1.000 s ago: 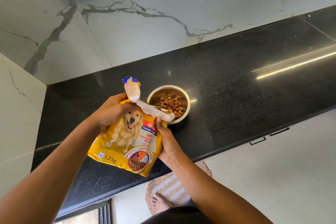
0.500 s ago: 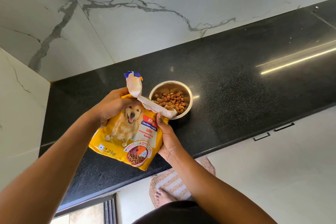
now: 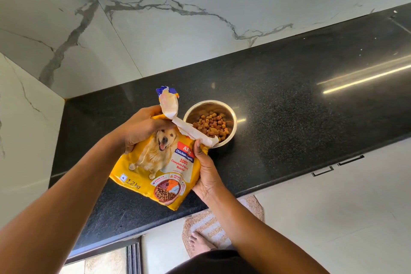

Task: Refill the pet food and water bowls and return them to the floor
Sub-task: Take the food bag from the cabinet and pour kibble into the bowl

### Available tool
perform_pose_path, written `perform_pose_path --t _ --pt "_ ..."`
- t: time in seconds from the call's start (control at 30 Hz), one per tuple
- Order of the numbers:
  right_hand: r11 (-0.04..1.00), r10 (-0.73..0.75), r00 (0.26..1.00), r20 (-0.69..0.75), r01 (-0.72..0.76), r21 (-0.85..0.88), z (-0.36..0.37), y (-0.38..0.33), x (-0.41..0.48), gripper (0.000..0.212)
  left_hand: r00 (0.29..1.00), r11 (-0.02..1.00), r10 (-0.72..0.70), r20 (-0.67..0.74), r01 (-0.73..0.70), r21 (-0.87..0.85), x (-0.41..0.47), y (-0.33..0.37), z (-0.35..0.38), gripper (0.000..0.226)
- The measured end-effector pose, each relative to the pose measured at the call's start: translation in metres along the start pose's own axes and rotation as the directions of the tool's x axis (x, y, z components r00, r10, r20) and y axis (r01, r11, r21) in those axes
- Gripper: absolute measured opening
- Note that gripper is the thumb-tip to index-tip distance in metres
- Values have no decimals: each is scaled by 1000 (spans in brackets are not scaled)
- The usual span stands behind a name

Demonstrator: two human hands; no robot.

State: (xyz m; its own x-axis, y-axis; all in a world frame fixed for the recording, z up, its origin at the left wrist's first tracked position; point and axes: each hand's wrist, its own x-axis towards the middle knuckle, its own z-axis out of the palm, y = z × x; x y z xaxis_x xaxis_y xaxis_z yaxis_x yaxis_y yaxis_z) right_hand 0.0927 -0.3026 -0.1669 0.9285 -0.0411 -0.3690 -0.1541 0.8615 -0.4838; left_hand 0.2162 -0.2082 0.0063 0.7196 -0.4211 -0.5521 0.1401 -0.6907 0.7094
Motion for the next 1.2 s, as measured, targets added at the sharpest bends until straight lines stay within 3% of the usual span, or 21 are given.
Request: perform_pose_path --t 0.47,0.7,1.2 --pt "999 41 998 -38 -40 28 -3 -3 0 83 999 999 -32 12 32 27 11 4 -2 45" --pt "999 40 999 -5 -40 2 -5 -4 7 85 1000 999 -22 11 22 26 12 7 -3 46" --pt "996 87 995 -50 -87 -5 4 -17 13 79 998 993 -61 0 61 -99 11 3 -9 38"
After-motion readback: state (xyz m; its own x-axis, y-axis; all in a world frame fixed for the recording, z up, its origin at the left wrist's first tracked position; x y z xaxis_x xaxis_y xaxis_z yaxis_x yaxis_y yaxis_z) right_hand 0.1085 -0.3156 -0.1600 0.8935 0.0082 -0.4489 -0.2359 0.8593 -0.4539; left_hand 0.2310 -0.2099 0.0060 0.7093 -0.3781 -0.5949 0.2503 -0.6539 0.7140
